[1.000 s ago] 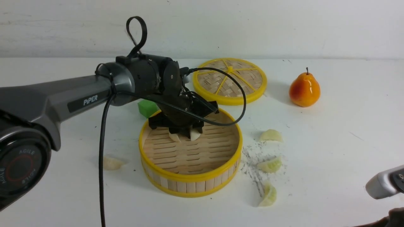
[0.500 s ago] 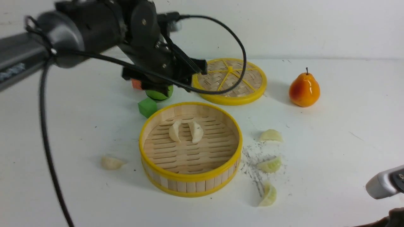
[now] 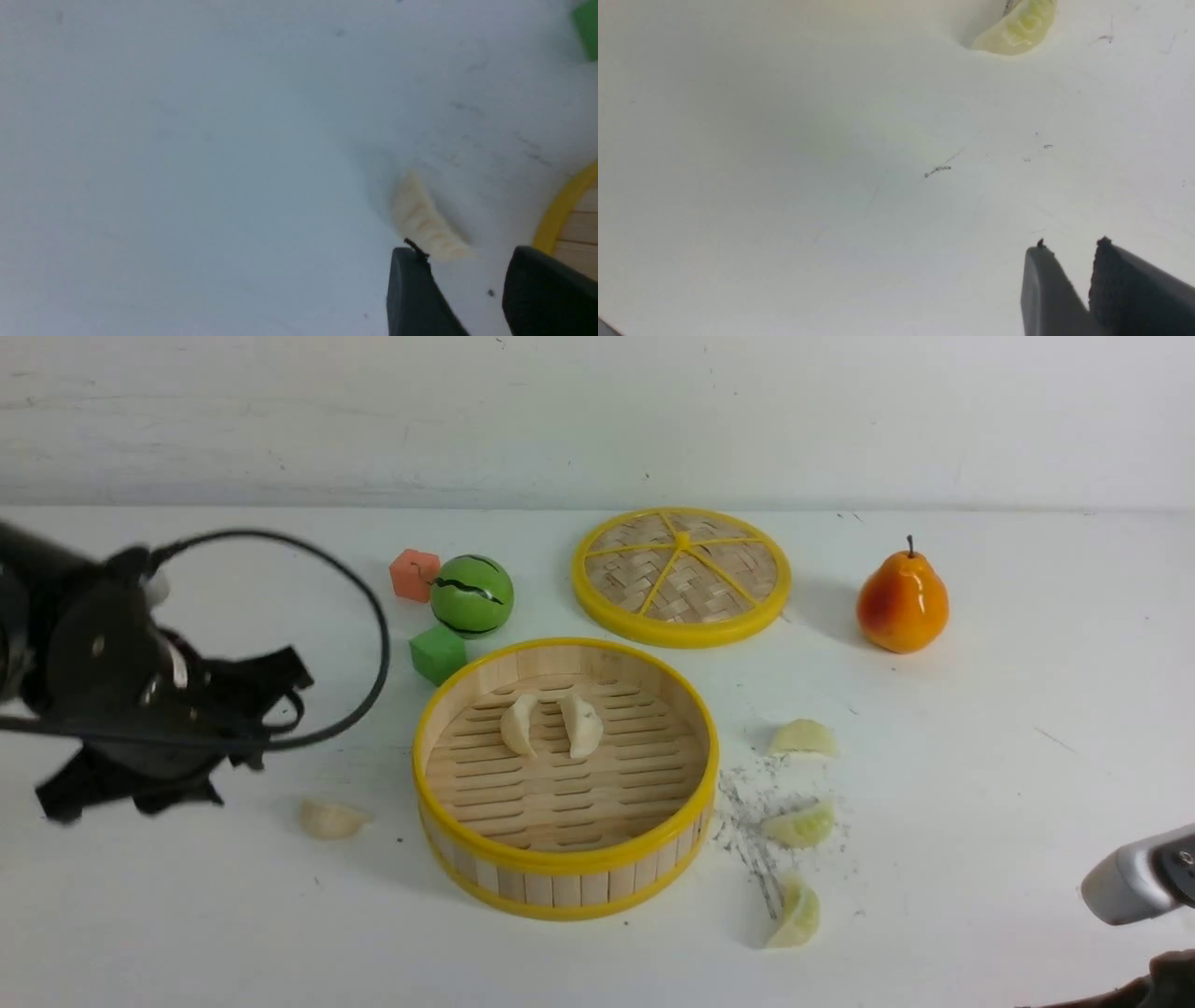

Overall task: Put the dumplings into the steamer on the white table.
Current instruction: 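Reach for and grasp a dumpling on the table with the left gripper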

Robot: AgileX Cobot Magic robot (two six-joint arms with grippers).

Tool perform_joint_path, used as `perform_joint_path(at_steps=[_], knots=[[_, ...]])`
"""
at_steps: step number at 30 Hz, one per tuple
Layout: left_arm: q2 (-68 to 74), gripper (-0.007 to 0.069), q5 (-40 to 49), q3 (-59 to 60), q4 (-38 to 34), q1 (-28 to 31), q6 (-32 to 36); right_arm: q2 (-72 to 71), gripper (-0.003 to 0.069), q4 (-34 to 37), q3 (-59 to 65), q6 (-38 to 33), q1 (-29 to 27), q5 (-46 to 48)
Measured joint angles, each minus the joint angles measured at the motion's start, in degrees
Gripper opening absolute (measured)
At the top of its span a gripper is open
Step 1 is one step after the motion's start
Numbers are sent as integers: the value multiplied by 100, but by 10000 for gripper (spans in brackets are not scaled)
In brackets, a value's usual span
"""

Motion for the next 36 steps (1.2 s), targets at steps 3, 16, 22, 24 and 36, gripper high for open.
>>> perform_joint_path(at_steps=[3, 16, 22, 24, 36], knots=[[162, 292, -449, 252, -92, 31, -444, 0, 157, 54, 0, 0, 0, -59], [1420, 479, -417, -674, -81, -189, -498, 0, 167, 120, 0, 0, 0, -71], [1806, 439, 288, -1058, -66, -483, -140, 0, 167, 120, 0, 0, 0, -71], [1878, 385, 338, -1064, -58, -503, -98, 0, 168, 120, 0, 0, 0, -66], [1906, 50, 875, -1248, 306, -503, 469, 0, 178, 120, 0, 0, 0, 62]])
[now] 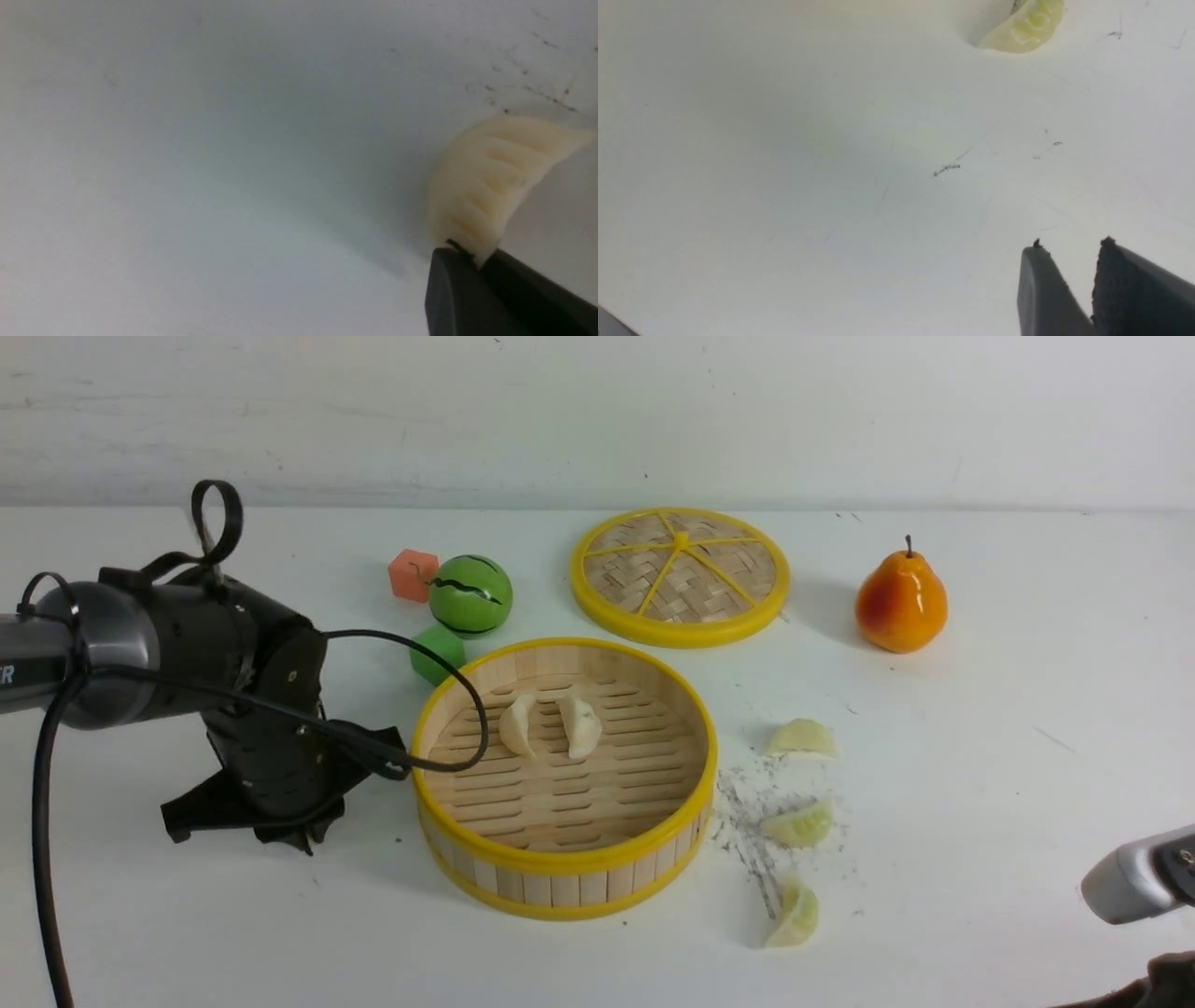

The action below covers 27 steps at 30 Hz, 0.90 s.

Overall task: Put the dumplings into the steamer on the white table.
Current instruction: 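Reach for and grasp a dumpling on the table with the left gripper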

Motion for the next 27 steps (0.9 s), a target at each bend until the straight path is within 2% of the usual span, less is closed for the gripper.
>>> perform_joint_path(at_steps=[4, 8, 11, 15, 22, 27], knots=[[0, 160, 312, -269, 0, 0, 327, 0, 178, 0, 0, 0, 0, 0], [0, 308, 432, -559, 0, 0, 747, 0, 178, 0, 0, 0, 0, 0], [0, 368, 299, -604, 0, 0, 1077, 0, 178, 0, 0, 0, 0, 0], [67, 375, 199, -609, 0, 0, 1296, 0, 178, 0, 0, 0, 0, 0], [354, 240, 251, -616, 225, 7, 1378, 0, 178, 0, 0, 0, 0, 0], [394, 234, 313, -627, 237, 18, 1378, 0, 178, -5, 0, 0, 0, 0]])
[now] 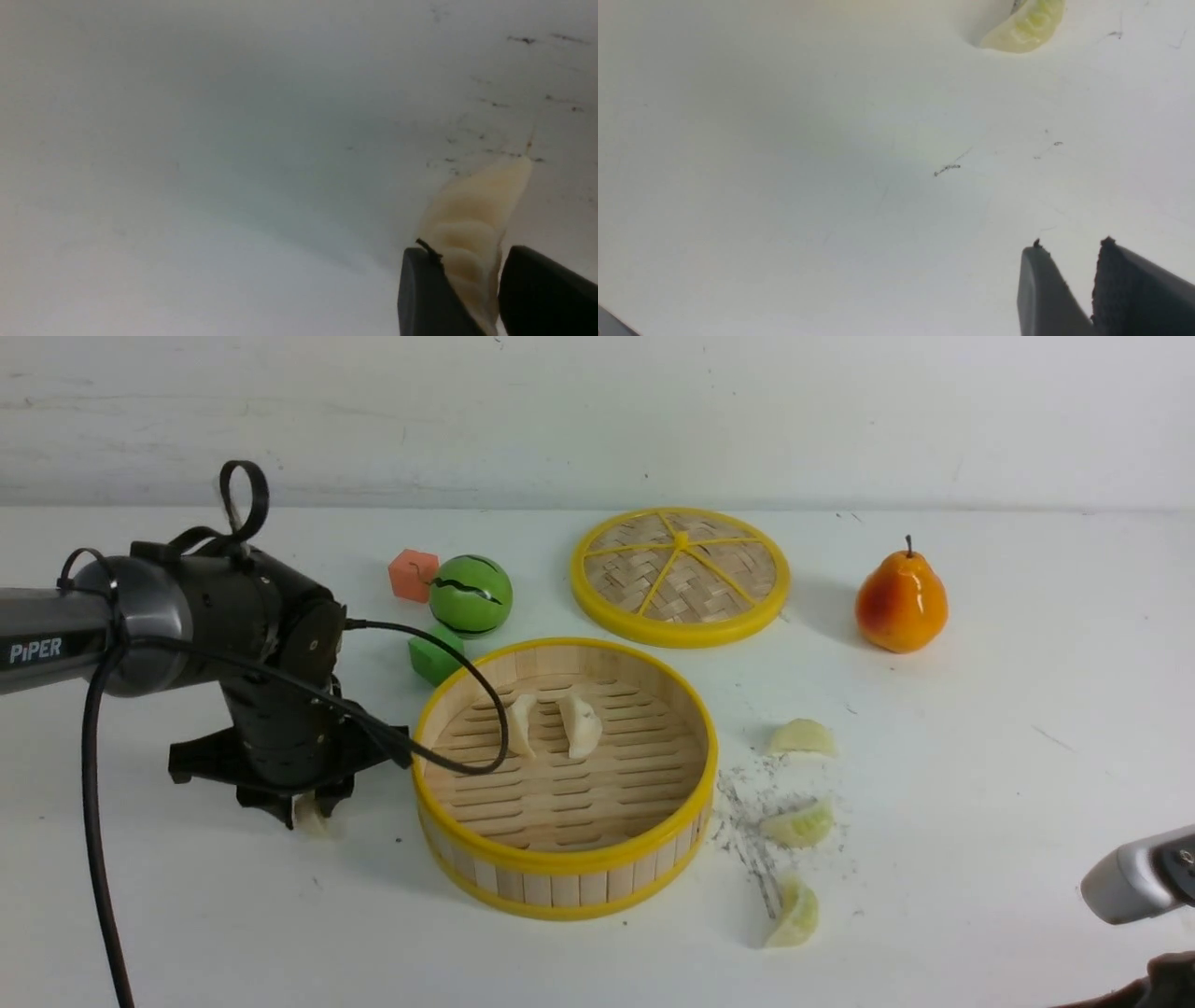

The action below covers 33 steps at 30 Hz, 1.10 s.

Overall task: Put the dumplings into the steamer on the white table.
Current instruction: 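Reach for and grasp a dumpling on the table with the left gripper, then place the dumpling into the bamboo steamer basket with the left gripper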

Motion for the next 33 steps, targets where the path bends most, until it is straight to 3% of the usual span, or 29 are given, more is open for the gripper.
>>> perform_joint_path(at_steps=[11, 18, 25, 28, 33], knots=[[20, 278, -157, 0, 18, 0, 0, 0, 185, 5, 0, 0, 0, 0], [169, 174, -68, -39, 6, 0, 0, 0, 188, 5, 0, 0, 0, 0], [35, 173, -5, -88, -94, 0, 0, 0, 188, 5, 0, 0, 0, 4], [-362, 173, 86, -412, -579, 0, 146, 0, 188, 5, 0, 0, 0, 4], [-761, 173, 103, -1299, -1813, -218, 1021, 0, 188, 5, 0, 0, 0, -85]])
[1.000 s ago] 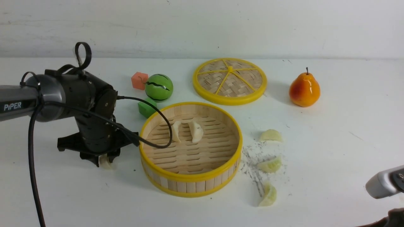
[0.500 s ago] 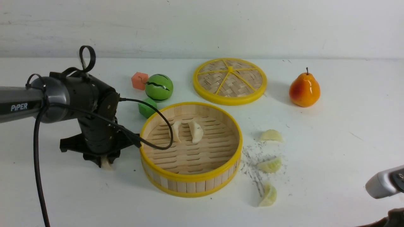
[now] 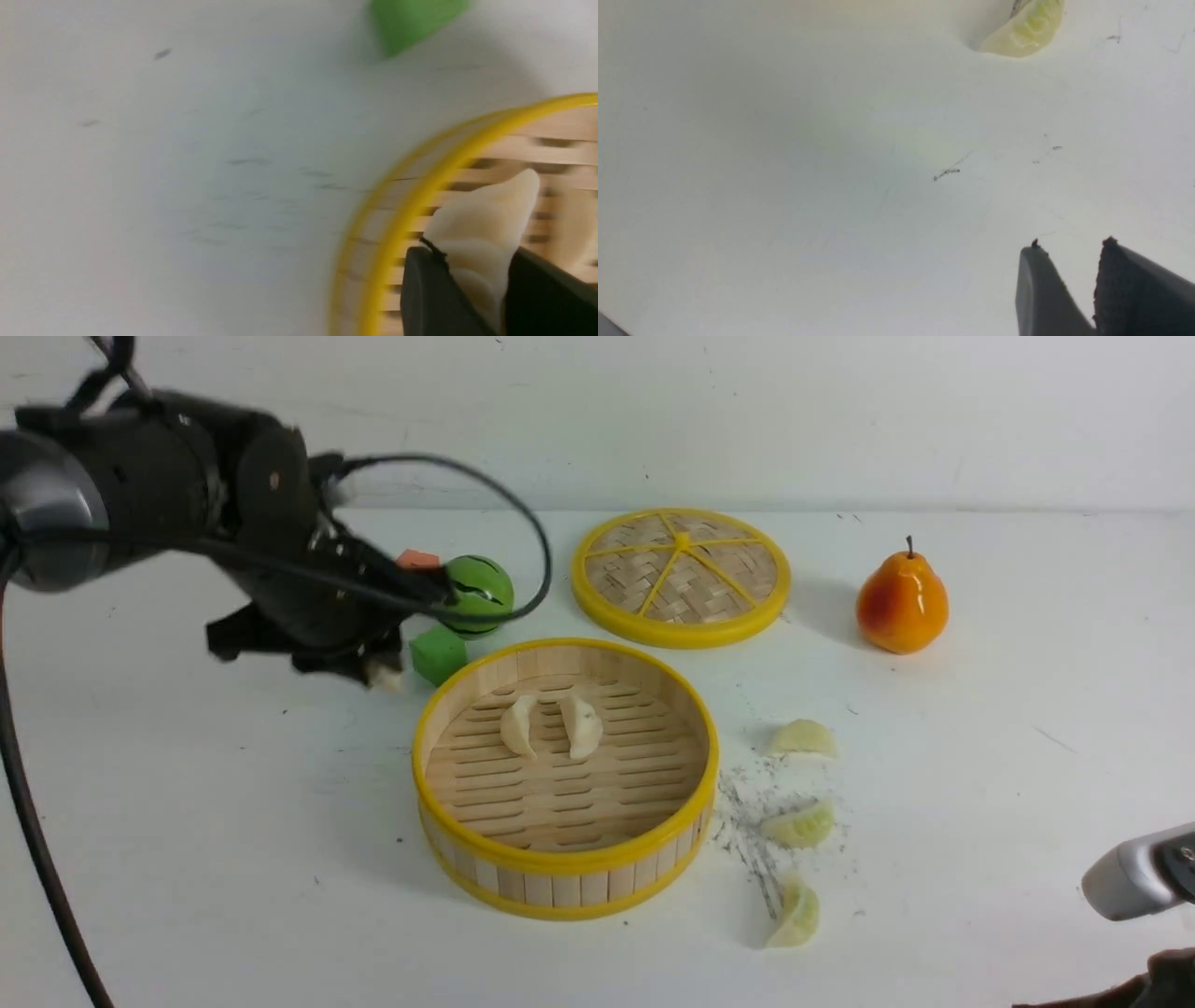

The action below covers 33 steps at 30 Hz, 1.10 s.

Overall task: Put the dumplings into the steamer on the white table.
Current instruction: 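Place the dumpling into the bamboo steamer basket with the left gripper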

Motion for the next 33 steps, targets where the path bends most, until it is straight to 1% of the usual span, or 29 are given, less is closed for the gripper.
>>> perform_joint_path(at_steps=[2, 4, 5, 7, 10, 11, 13, 16, 21, 23, 26, 29, 33], knots=[[93, 173, 0, -344, -363, -261, 267, 0, 188, 0, 0, 0, 0, -70], [427, 173, 45, -774, -587, -682, 391, 0, 188, 0, 0, 0, 0, -112], [512, 173, 54, -857, -587, -716, 397, 0, 188, 0, 0, 0, 0, -112], [996, 173, 225, -1298, -573, -1033, 339, 0, 188, -5, 0, 0, 0, -139], [1779, 173, 503, -1981, -296, -1258, 13, 0, 188, -45, 0, 0, 0, -133], [2061, 173, 629, -2231, -68, -1309, -146, 0, 188, -83, 0, 0, 0, -129], [2442, 173, 782, -2592, 119, -1323, -413, 0, 190, -112, 0, 0, 0, -106], [2744, 173, 911, -2974, 209, -1323, -661, 0, 191, -117, 0, 0, 0, -69], [2920, 173, 972, -3081, 176, -1323, -725, 0, 192, -130, 0, 0, 0, -64], [2933, 179, 991, -3081, 101, -1323, -653, 0, 192, -131, 0, 0, 0, -64], [2933, 219, 1018, -3093, -31, -1317, -578, 0, 192, -140, 0, 0, 0, -64], [2933, 302, 1070, -3093, -124, -1317, -554, 0, 192, -152, 0, 0, 0, -64], [2914, 343, 1267, -3169, -188, -1317, -551, 0, 192, -152, 0, 0, 0, -64]])
